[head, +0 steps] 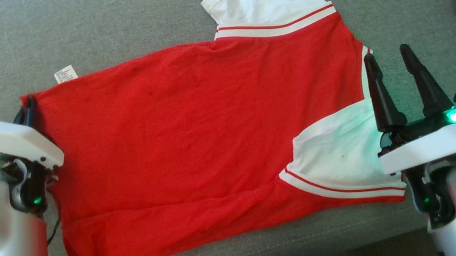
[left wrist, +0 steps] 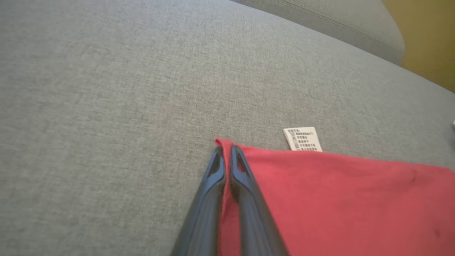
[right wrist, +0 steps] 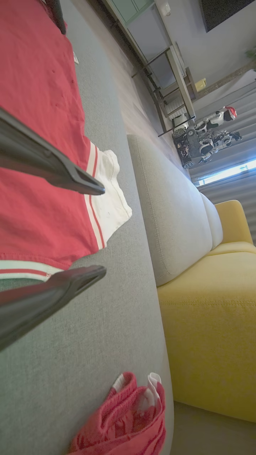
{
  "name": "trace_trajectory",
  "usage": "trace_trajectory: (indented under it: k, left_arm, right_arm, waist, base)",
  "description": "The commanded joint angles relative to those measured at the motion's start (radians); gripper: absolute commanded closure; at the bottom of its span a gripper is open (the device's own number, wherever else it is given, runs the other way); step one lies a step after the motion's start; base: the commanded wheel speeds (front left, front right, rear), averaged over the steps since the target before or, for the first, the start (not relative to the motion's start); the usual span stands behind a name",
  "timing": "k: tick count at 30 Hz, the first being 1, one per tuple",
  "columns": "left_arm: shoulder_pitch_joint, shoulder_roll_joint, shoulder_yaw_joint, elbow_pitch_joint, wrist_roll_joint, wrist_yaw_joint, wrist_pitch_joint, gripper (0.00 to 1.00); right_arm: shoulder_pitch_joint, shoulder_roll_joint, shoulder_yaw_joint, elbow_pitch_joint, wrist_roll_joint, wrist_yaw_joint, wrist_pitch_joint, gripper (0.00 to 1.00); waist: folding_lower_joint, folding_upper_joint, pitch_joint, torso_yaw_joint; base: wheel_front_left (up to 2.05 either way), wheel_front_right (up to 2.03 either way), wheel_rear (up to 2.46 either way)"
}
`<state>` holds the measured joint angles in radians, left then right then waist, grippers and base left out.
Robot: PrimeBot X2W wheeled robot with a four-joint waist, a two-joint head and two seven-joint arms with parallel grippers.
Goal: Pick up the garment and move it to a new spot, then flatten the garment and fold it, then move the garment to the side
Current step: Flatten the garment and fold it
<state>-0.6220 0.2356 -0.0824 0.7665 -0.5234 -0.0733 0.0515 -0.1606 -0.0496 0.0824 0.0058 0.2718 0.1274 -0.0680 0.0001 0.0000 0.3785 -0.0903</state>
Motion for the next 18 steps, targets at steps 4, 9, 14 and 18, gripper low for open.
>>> trace_trajectory:
  k: [4, 9, 14, 18]
  left_arm:
    - [-0.020, 0.036, 0.008, -0.001, 0.016, -0.011, -0.046, 1.00]
    - [-0.042, 0.023, -0.003, 0.002, 0.028, -0.008, -0.099, 1.00]
    - [-0.100, -0.026, -0.036, 0.000, 0.033, -0.017, -0.130, 1.00]
    - [-0.157, -0.068, -0.066, 0.006, 0.033, -0.030, -0.154, 1.00]
  right_arm:
    - [-0.085, -0.025, -0.015, -0.004, 0.011, 0.003, -0.008, 0.00]
    - [-0.180, -0.065, -0.041, 0.062, 0.030, 0.003, 0.012, 0.00]
    - [-0.340, -0.130, -0.043, 0.189, 0.069, 0.003, 0.064, 0.00]
    - [-0.488, -0.180, -0.014, 0.315, 0.098, 0.003, 0.107, 0.00]
  waist:
    - [-0.0001, 0.0000, -0.009, 0.005]
    - [-0.0001, 0.0000, -0.009, 0.028]
    - [-0.0001, 0.0000, 0.029, 0.096]
    - [-0.0001, 0.0000, 0.073, 0.156]
  base:
    - [0.00, 0.00, 0.00]
    - [0.00, 0.00, 0.00]
    - [0.00, 0.00, 0.00]
    - [0.00, 0.00, 0.00]
